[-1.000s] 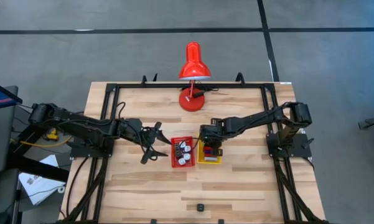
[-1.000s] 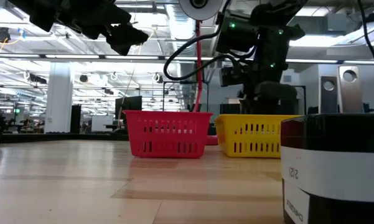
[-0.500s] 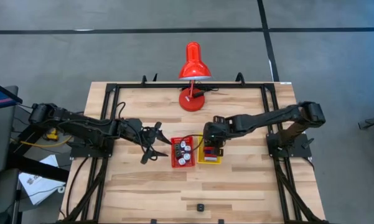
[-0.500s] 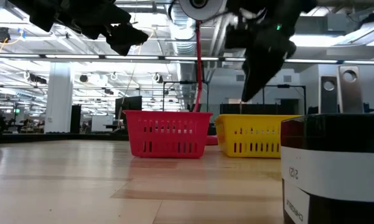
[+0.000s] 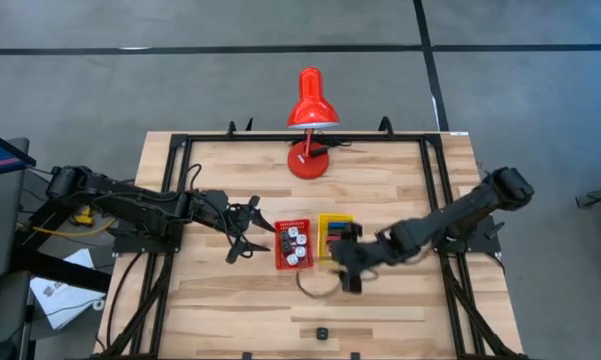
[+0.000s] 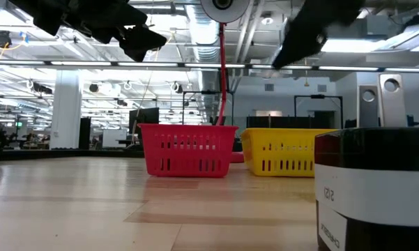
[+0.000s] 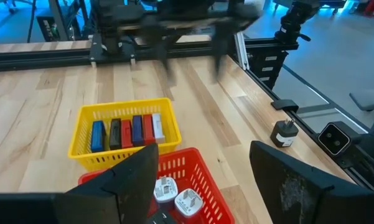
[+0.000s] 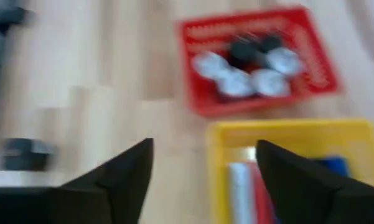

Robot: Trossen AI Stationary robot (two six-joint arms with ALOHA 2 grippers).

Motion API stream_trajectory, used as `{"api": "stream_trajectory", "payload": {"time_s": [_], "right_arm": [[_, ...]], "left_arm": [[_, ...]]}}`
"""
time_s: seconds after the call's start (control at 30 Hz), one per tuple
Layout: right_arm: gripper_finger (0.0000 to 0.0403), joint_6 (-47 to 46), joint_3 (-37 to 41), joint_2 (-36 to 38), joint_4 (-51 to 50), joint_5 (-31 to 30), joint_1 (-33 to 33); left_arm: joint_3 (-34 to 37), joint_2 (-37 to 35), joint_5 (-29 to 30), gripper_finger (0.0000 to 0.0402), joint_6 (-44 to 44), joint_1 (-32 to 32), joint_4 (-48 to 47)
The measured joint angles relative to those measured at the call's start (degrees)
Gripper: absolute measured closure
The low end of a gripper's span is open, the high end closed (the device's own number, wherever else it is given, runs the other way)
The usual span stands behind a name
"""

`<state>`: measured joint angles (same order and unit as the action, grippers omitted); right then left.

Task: Pick & Place Office items
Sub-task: Put the black charger adapter into the red bin

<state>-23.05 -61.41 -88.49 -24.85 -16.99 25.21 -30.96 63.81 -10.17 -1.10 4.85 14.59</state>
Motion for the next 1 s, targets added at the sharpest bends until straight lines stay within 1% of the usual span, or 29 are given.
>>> {"api": "stream_trajectory", "payload": {"time_s": [0.13, 0.27, 0.33, 0.47, 0.6, 0.7, 0.8, 1.0], "right_arm": [[0.0081, -1.64, -0.02, -1.42, 7.13, -0.53, 6.71], [0.0060, -1.62, -0.01, -7.14, 14.33, -7.48, 12.24], [0.0055, -1.97, -0.43, -10.61, 17.50, -8.62, 14.11], [0.0054, -5.32, -3.67, -16.20, 18.26, -9.15, 16.70], [0.0060, -9.95, -7.39, -21.24, 15.87, -12.46, 18.68], [0.0066, -12.27, -9.71, -24.12, 12.91, -13.24, 19.97], [0.0073, -14.59, -10.68, -26.46, 12.73, -14.44, 21.82], [0.0082, -21.93, -10.75, -31.19, 14.48, -24.14, 26.86]], "left_arm": [[0.00, 0.00, 0.00, 0.0156, 0.02, 0.01, 0.00], [0.00, 0.00, 0.00, 0.0156, 0.02, 0.01, -0.08], [0.00, 0.00, 0.00, 0.0156, 0.02, 0.01, -0.08], [-0.02, 0.00, 0.02, 0.0156, -0.04, 0.01, -0.12], [-0.02, 0.00, 0.02, 0.0156, -0.08, 0.01, -0.08], [-0.02, 0.00, 0.02, 0.0156, -0.01, 0.01, -0.08], [-0.02, 0.00, 0.02, 0.0156, 0.02, 0.01, -0.07], [-0.02, 0.00, 0.02, 0.0156, 0.02, 0.01, -0.07]]}}
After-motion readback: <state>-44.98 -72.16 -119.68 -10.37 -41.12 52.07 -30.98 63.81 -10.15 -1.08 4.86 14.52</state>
